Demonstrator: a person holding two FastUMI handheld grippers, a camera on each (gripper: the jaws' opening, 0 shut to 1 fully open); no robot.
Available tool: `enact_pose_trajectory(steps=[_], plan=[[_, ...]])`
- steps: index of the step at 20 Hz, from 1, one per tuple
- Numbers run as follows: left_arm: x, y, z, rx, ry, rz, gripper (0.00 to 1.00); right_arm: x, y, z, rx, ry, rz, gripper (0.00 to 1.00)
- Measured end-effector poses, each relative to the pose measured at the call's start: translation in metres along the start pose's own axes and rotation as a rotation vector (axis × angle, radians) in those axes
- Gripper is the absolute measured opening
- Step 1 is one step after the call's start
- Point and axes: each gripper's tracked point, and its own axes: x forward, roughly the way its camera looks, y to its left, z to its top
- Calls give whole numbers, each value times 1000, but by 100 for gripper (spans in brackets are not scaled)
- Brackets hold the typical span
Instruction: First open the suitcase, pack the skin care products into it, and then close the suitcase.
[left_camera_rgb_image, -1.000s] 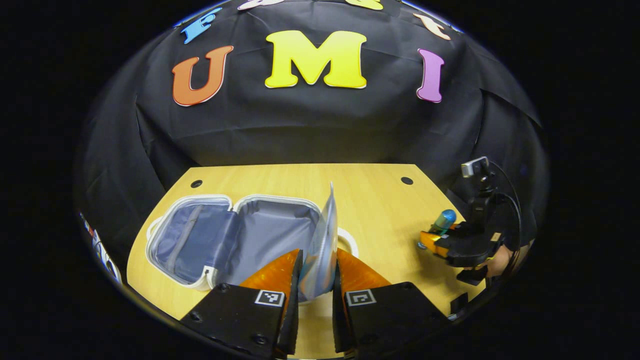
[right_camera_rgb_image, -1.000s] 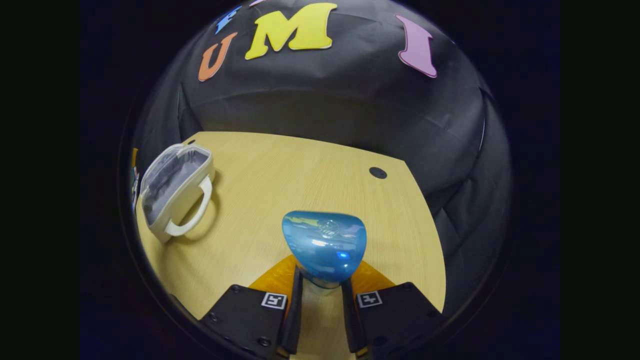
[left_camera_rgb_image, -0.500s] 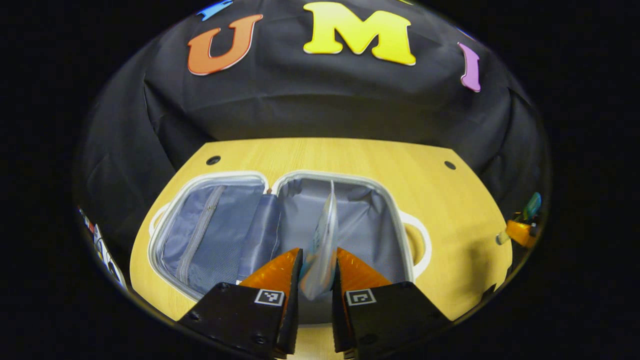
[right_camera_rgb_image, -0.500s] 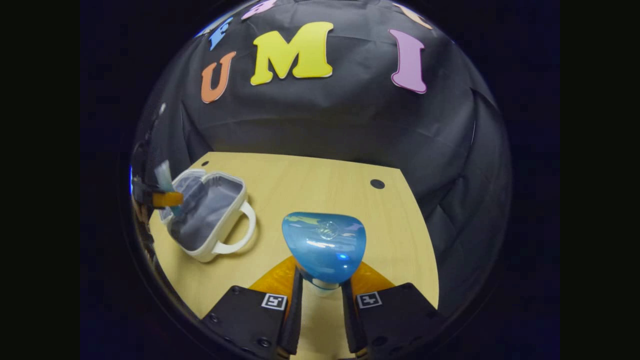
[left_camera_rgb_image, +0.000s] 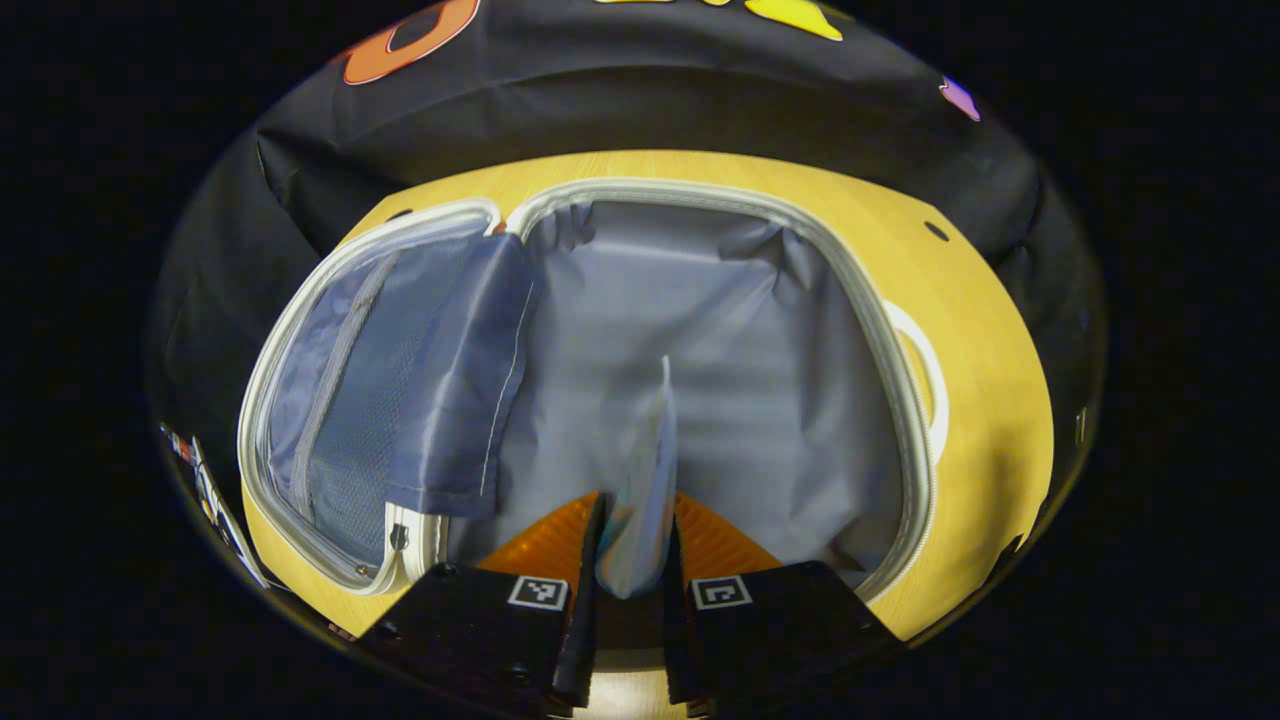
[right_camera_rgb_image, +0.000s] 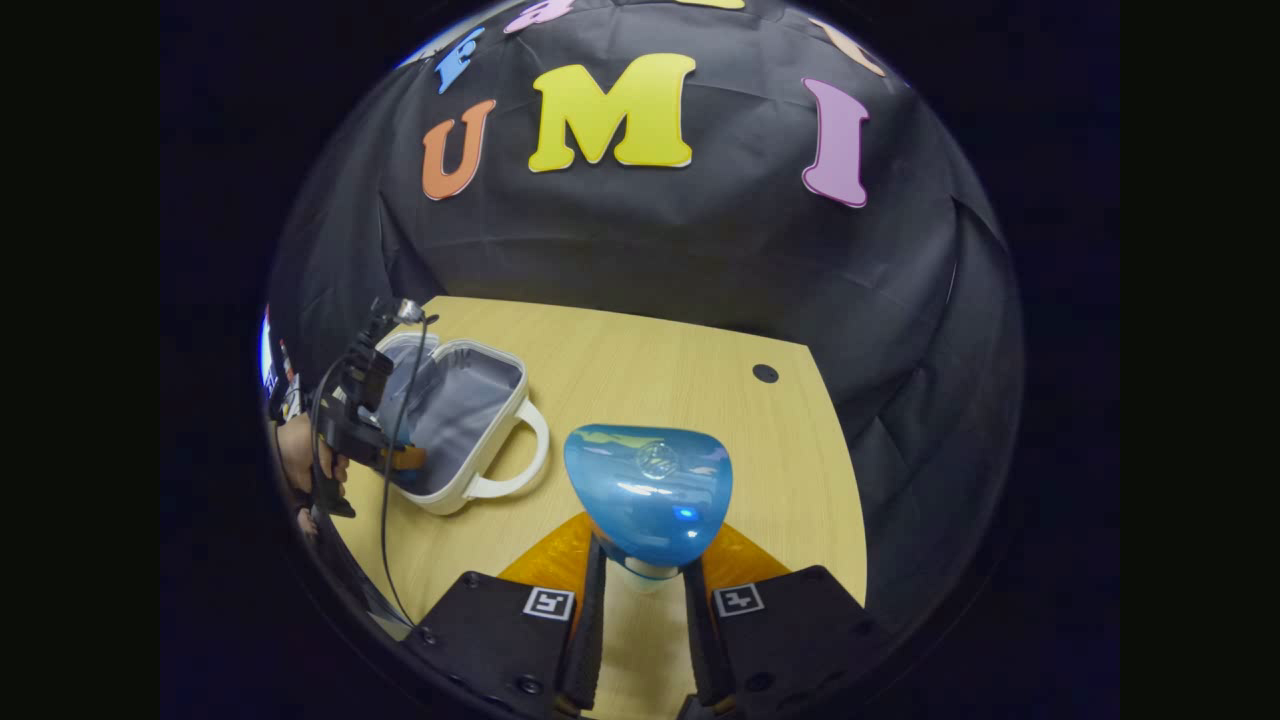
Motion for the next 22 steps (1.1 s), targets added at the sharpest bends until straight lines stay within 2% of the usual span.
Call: enact_pose_trajectory(steps=[2, 9, 15, 18, 22], plan=[[1, 3, 1, 1, 22, 15, 31, -3, -1, -1, -10, 6, 0, 31], [12, 5, 6, -36, 172, 28, 31, 0, 0, -5, -7, 21, 7, 34], [16, 5, 7, -25, 232, 41, 31, 2, 0, -2, 5, 6, 16, 34], [17, 3, 7, 14, 254, 48, 39, 2, -2, -5, 12, 7, 16, 34], [15, 6, 6, -3, 248, 57, 41, 2, -4, -9, 14, 9, 12, 34]])
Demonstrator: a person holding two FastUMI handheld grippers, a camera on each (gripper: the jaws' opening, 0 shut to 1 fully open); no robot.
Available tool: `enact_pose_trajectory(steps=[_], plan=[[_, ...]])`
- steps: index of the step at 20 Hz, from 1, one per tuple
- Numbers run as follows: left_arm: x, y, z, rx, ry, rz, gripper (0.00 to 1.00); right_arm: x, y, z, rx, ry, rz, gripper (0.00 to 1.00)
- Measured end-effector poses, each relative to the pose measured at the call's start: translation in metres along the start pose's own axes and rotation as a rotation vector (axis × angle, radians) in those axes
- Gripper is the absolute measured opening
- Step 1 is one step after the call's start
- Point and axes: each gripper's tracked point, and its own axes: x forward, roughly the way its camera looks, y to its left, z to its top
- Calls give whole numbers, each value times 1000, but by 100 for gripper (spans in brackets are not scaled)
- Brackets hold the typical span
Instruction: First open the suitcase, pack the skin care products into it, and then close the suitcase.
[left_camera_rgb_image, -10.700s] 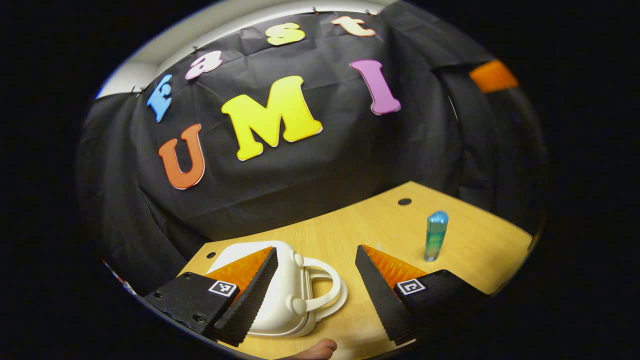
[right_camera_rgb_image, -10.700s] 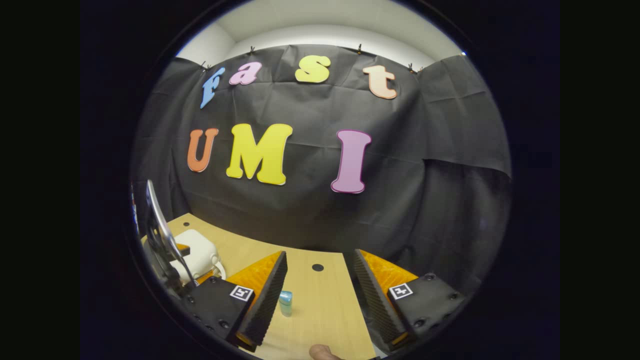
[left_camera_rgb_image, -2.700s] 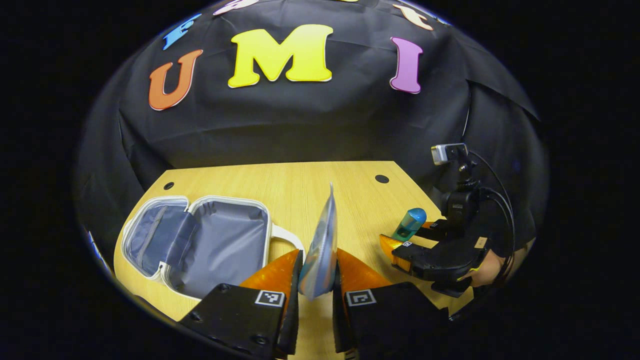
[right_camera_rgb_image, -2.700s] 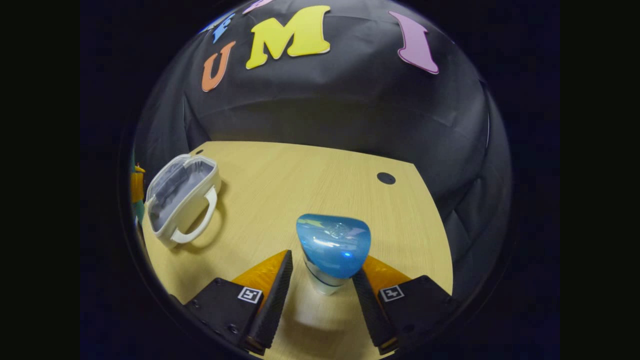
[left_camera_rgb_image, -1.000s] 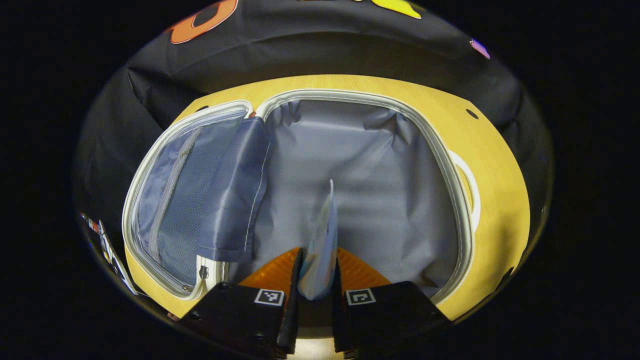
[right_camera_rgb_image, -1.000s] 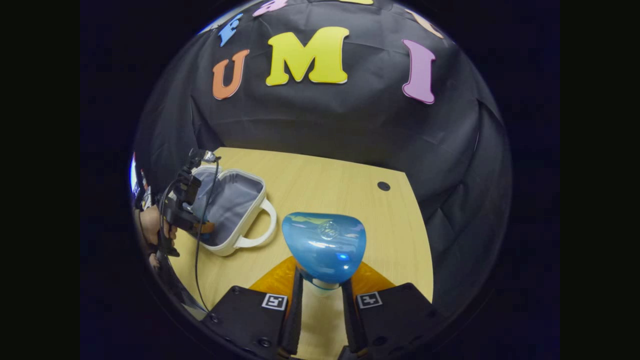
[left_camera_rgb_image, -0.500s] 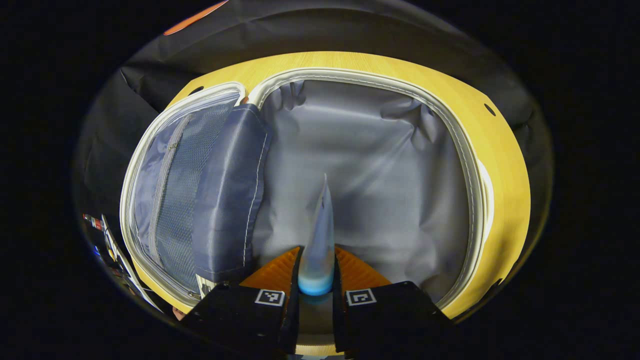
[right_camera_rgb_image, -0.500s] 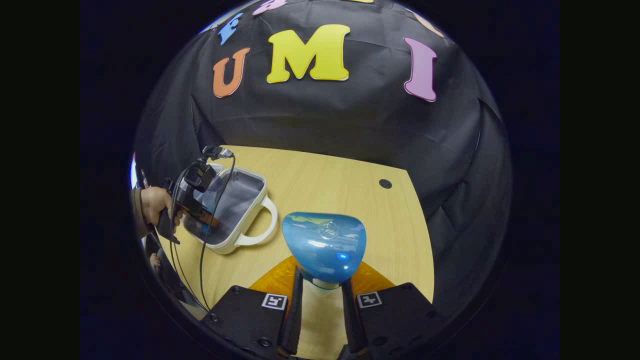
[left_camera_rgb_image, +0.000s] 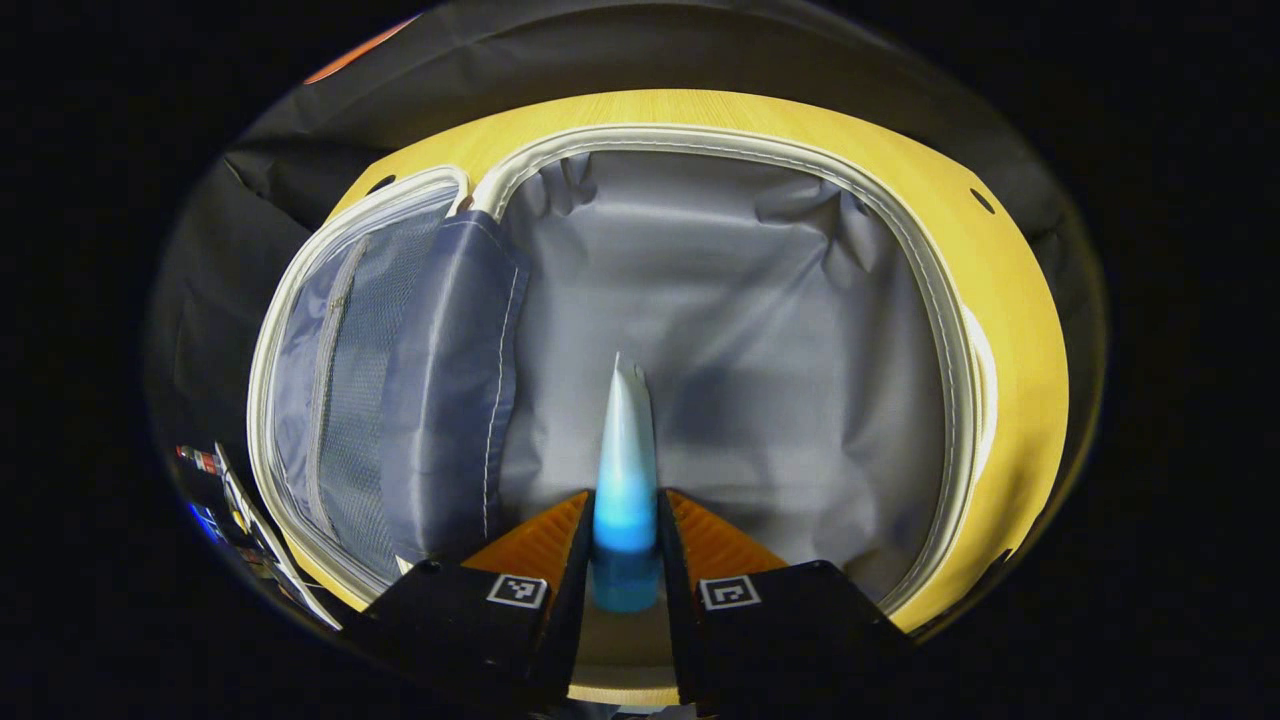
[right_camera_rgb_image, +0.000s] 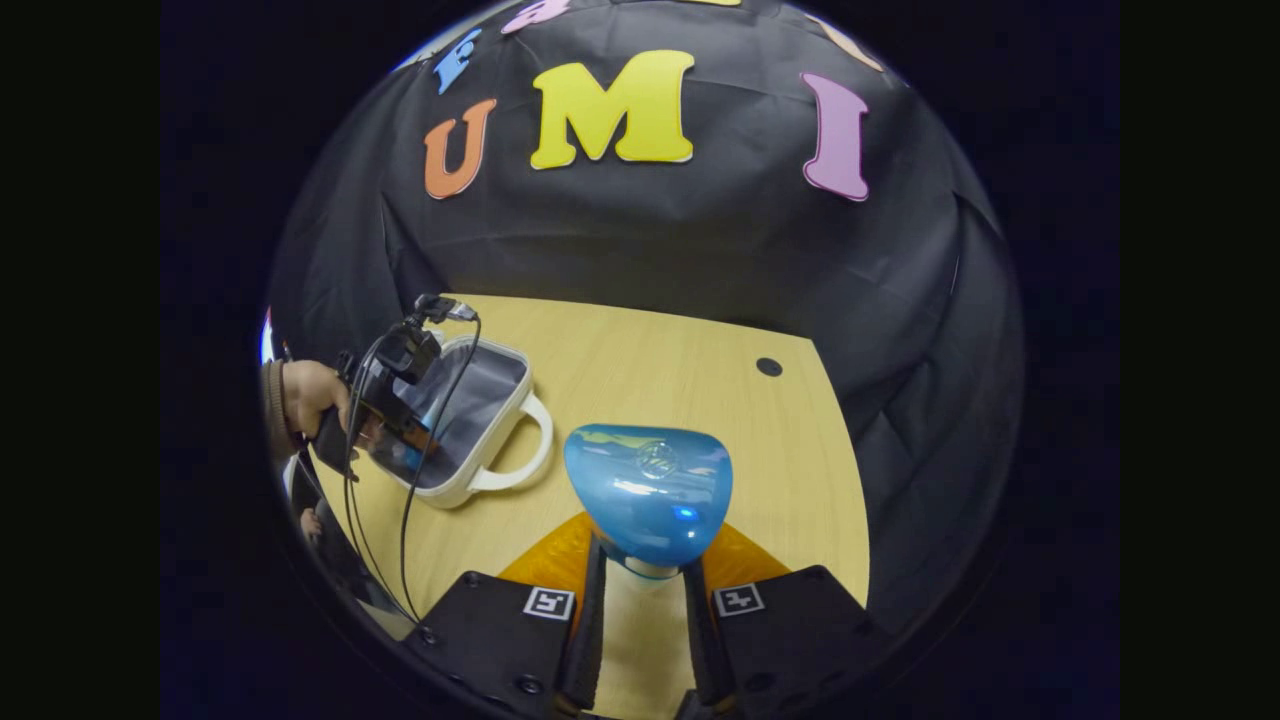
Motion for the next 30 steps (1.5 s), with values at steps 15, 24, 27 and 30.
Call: enact_pose_trajectory(steps=[15, 24, 27, 30], plan=[[-146, 30, -4, -23, -451, 12, 98, 45, 138, 93, -64, -103, 181, 34], [-271, 110, -18, -96, -921, 105, 97, 111, 260, 49, -73, 53, 255, 34], [-295, 117, -22, -116, -1016, 79, 97, 128, 282, 14, -64, 148, 243, 34], [-302, 119, -21, -127, -1066, 56, 96, 136, 291, -13, -11, 238, 228, 34]])
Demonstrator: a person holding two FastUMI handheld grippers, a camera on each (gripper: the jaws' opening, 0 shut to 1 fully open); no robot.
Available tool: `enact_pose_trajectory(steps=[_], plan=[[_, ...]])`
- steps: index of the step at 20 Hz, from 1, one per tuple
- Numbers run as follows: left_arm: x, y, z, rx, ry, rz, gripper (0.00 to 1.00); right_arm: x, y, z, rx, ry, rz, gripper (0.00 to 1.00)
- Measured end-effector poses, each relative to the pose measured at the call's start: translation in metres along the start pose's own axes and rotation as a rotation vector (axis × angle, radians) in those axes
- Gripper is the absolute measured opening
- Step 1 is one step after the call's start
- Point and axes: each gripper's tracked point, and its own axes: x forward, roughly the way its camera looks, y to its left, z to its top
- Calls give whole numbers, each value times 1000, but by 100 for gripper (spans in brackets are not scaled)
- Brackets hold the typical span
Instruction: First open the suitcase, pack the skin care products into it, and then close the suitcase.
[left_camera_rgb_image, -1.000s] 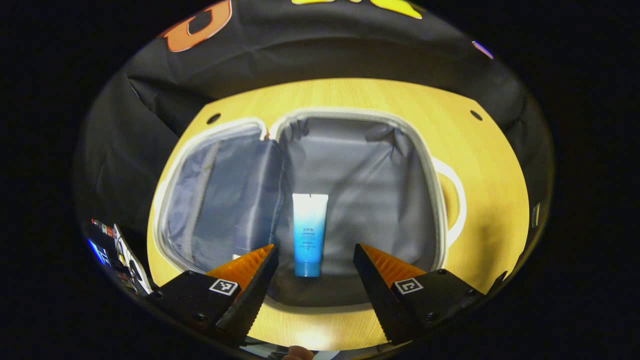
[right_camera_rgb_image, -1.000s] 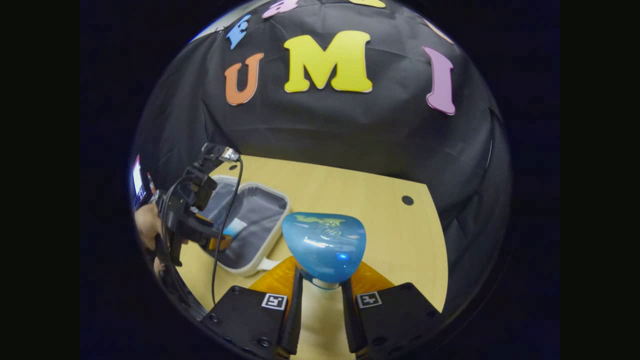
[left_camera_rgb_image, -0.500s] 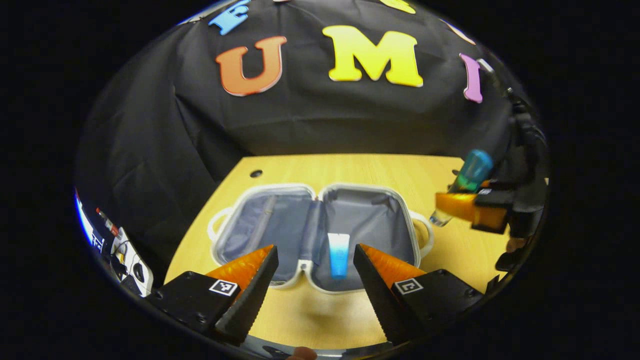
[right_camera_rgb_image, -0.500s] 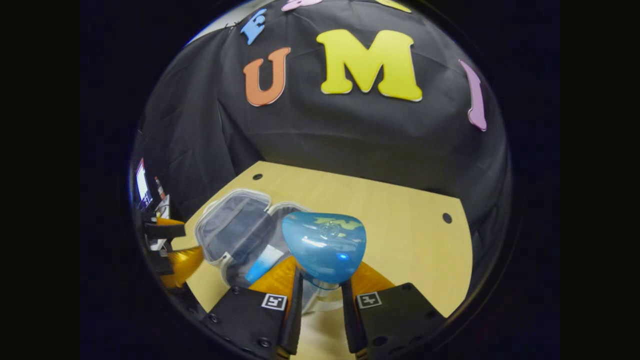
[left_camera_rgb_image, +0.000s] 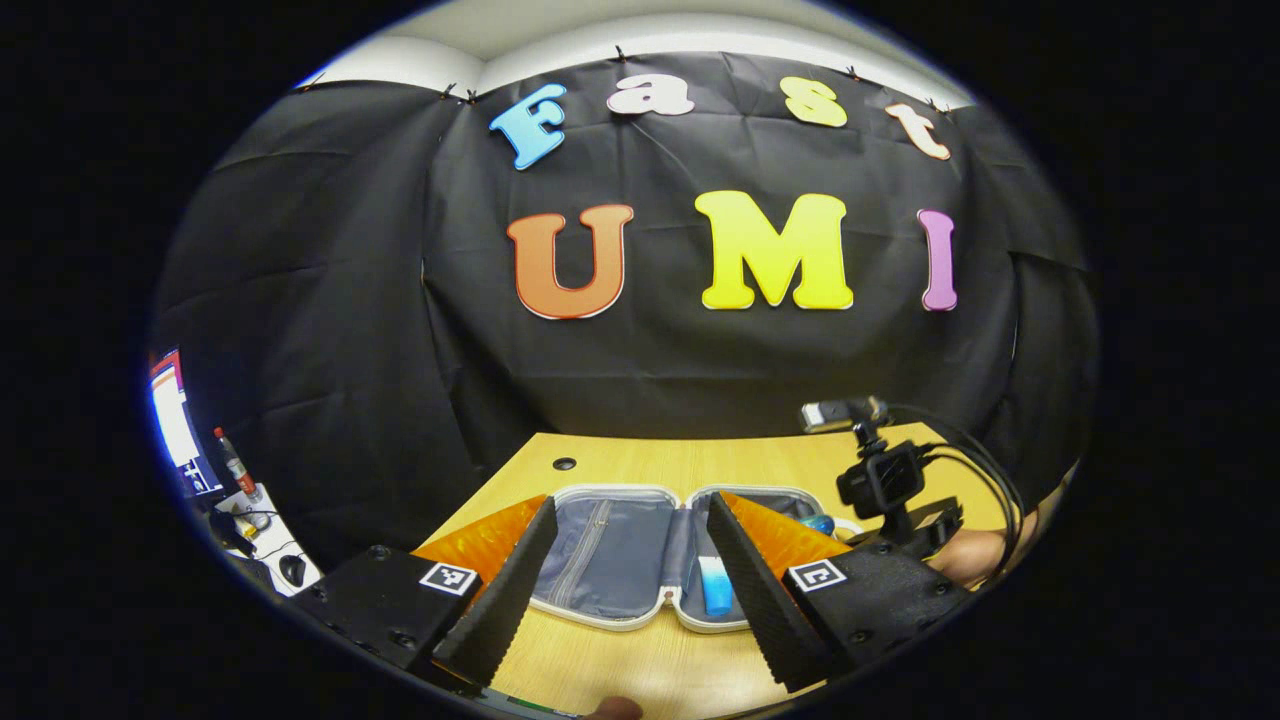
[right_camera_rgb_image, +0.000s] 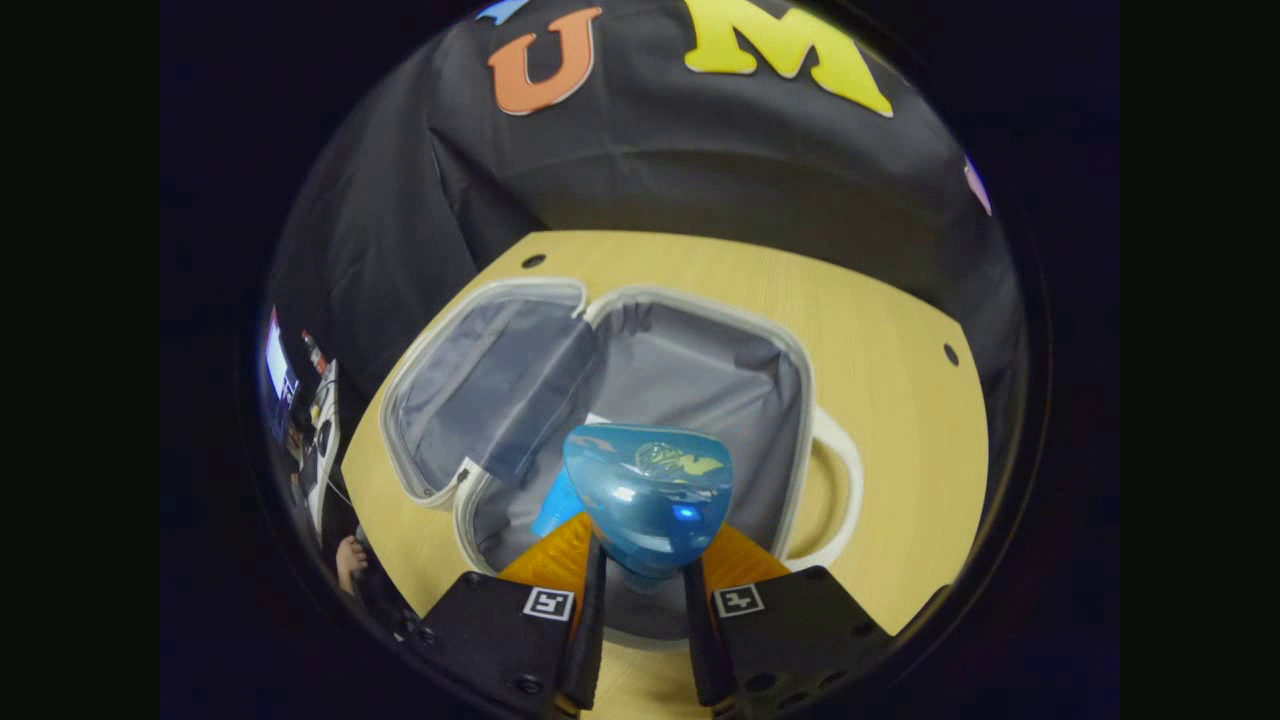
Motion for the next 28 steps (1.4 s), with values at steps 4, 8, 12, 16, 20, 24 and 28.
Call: enact_pose_trajectory(steps=[4, 8, 12, 16, 20, 24, 28], plan=[[2, 9, -6, -43, 18, 2, 97, 17, 1, -20, 127, 98, -39, 31], [7, 18, -14, -71, 44, 9, 97, 29, -2, -11, 177, 112, -68, 31], [18, 27, -14, -80, 57, 15, 97, 52, -12, -8, 208, 169, -115, 34], [31, 33, -12, -55, 57, 25, 97, 66, -18, -11, 270, 217, -128, 33], [41, 34, -23, -84, 94, 24, 97, 67, -17, -12, 285, 234, -140, 34], [47, 37, -32, -119, 123, 26, 98, 67, -17, -12, 310, 241, -136, 37], [48, 43, -41, -147, 149, 30, 98, 63, -16, -13, 326, 252, -131, 35]])
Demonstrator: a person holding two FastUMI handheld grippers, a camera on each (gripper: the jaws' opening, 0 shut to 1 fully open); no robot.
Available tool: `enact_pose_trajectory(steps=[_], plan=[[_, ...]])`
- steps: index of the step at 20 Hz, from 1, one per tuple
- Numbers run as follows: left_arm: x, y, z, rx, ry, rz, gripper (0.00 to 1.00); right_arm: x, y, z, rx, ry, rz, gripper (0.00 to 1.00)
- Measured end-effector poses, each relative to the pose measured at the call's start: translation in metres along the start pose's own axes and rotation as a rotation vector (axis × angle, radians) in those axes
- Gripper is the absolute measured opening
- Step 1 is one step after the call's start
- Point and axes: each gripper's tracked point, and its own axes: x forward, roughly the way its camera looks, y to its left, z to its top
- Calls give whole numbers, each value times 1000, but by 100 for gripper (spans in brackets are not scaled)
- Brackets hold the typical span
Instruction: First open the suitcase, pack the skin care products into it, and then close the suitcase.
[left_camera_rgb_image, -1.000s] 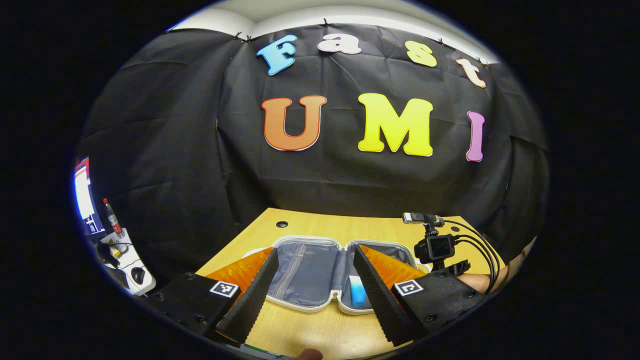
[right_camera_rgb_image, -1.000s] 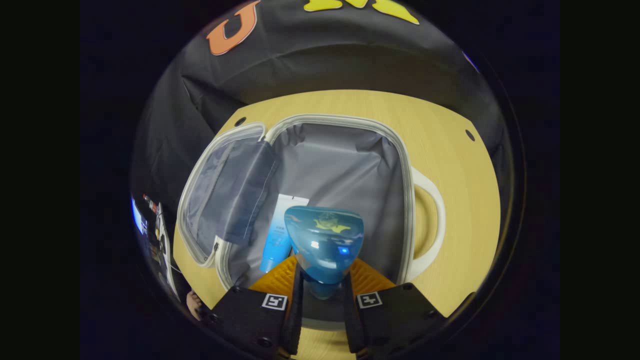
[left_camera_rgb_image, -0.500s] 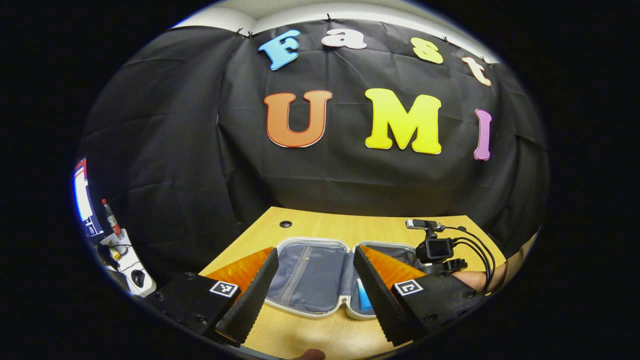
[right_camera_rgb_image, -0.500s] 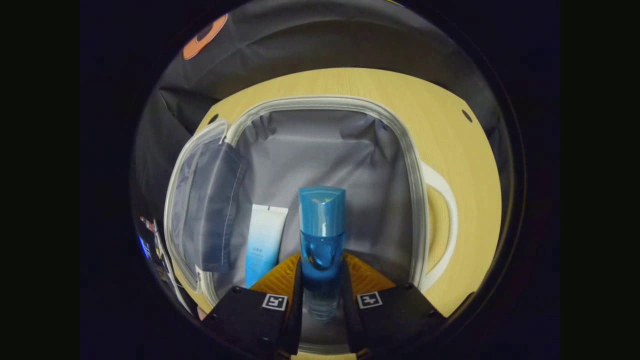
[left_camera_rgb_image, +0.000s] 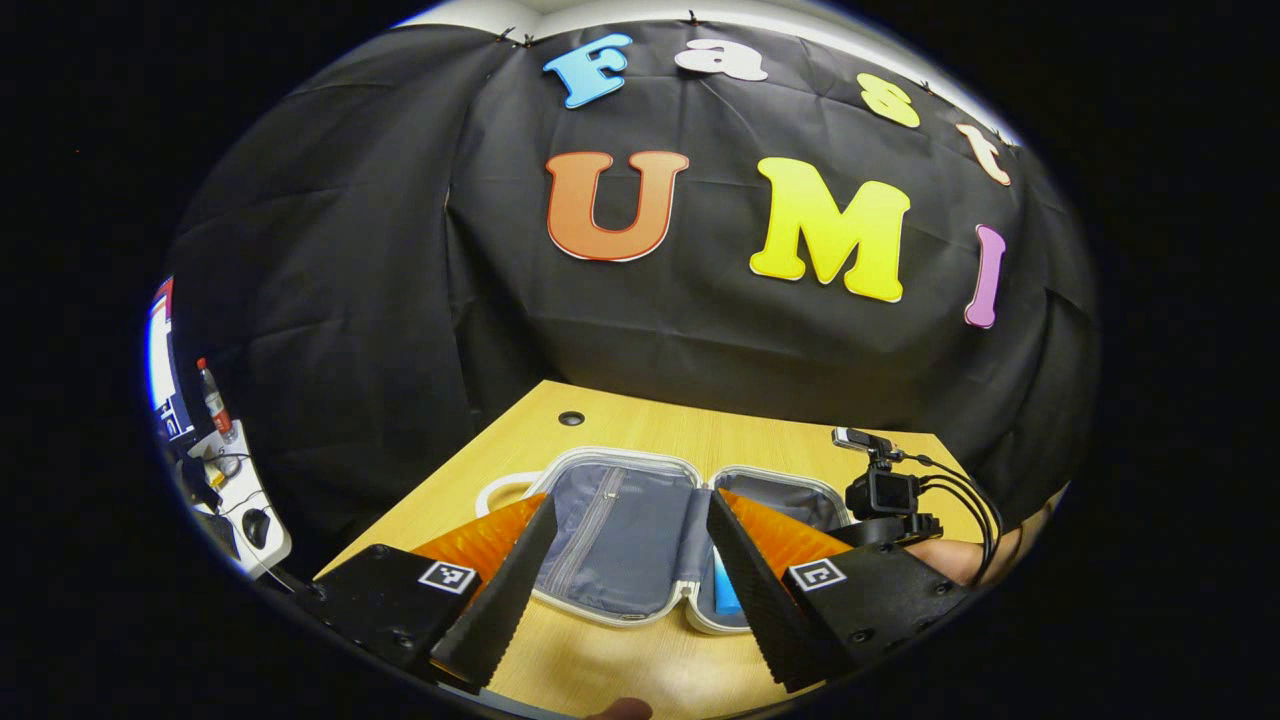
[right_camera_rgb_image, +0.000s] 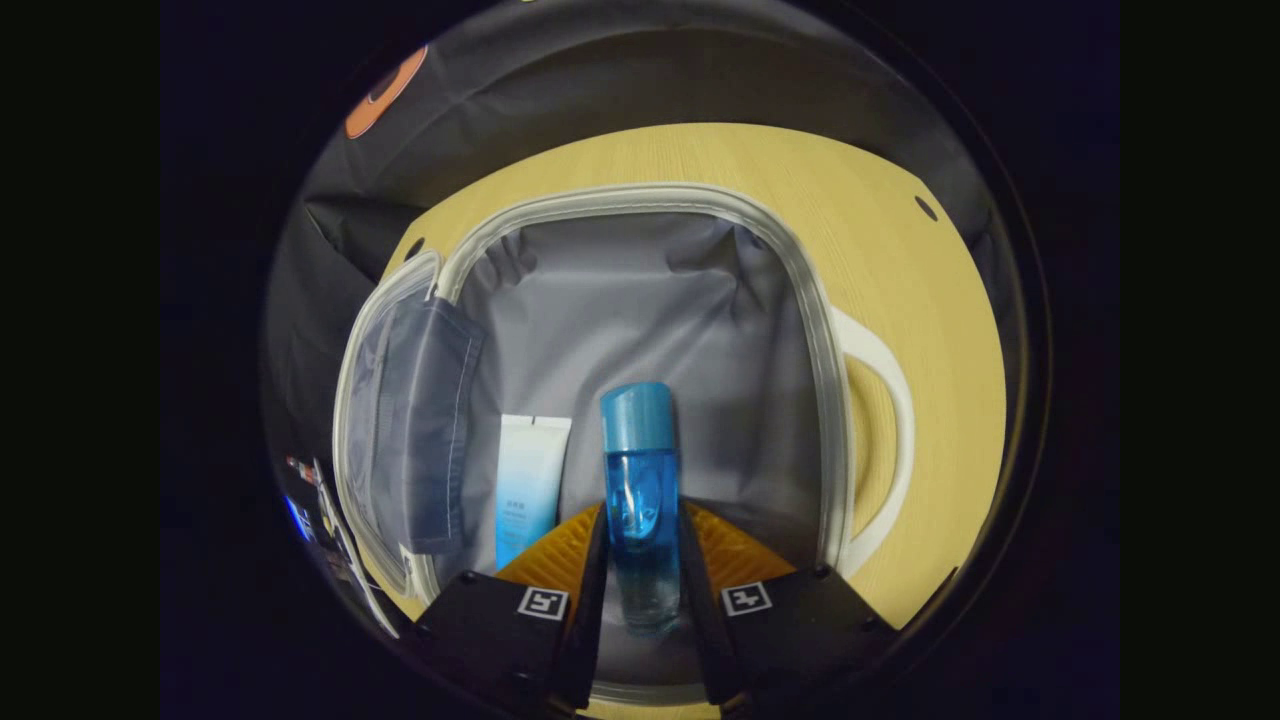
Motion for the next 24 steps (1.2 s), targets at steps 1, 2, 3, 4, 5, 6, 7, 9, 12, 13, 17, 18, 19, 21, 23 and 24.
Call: enact_pose_trajectory(steps=[1, 2, 3, 4, 5, 6, 7, 9, 12, 13, 17, 18, 19, 21, 23, 24], plan=[[2, 3, -2, -4, 5, -4, 98, -6, -1, 1, -15, -16, 2, 40], [5, 7, -4, -6, 10, -2, 98, -15, 4, 5, -25, -42, 24, 49], [9, 13, -5, -8, 17, 4, 98, -24, 10, 8, -44, -73, 53, 58], [13, 20, -8, -15, 25, 10, 98, -37, 11, 12, -81, -107, 57, 67], [19, 27, -9, -24, 31, 12, 98, -53, 13, 18, -123, -152, 66, 74], [25, 34, -12, -38, 44, 10, 98, -69, 16, 26, -163, -204, 78, 81], [33, 44, -14, -56, 50, 17, 98, -87, 17, 33, -201, -259, 84, 77], [50, 63, -20, -107, 69, 14, 98, -128, 17, 46, -267, -368, 108, 77], [79, 92, -17, -211, 65, -25, 99, -193, 7, 60, -360, -517, 131, 82], [89, 102, -20, -256, 74, -47, 99, -210, -3, 61, -371, -548, 123, 82], [128, 145, -42, -401, 134, -48, 98, -280, -51, 68, -337, -655, 95, 85], [138, 153, -49, -441, 149, -52, 98, -299, -61, 73, -319, -694, 90, 81], [145, 161, -57, -480, 165, -47, 98, -318, -76, 79, -297, -737, 68, 77], [158, 173, -78, -544, 224, -66, 100, -361, -103, 90, -262, -829, 22, 77], [175, 183, -97, -627, 269, -55, 99, -392, -123, 96, -234, -906, -35, 81], [182, 187, -106, -673, 289, -43, 98, -405, -129, 95, -218, -932, -56, 81]])
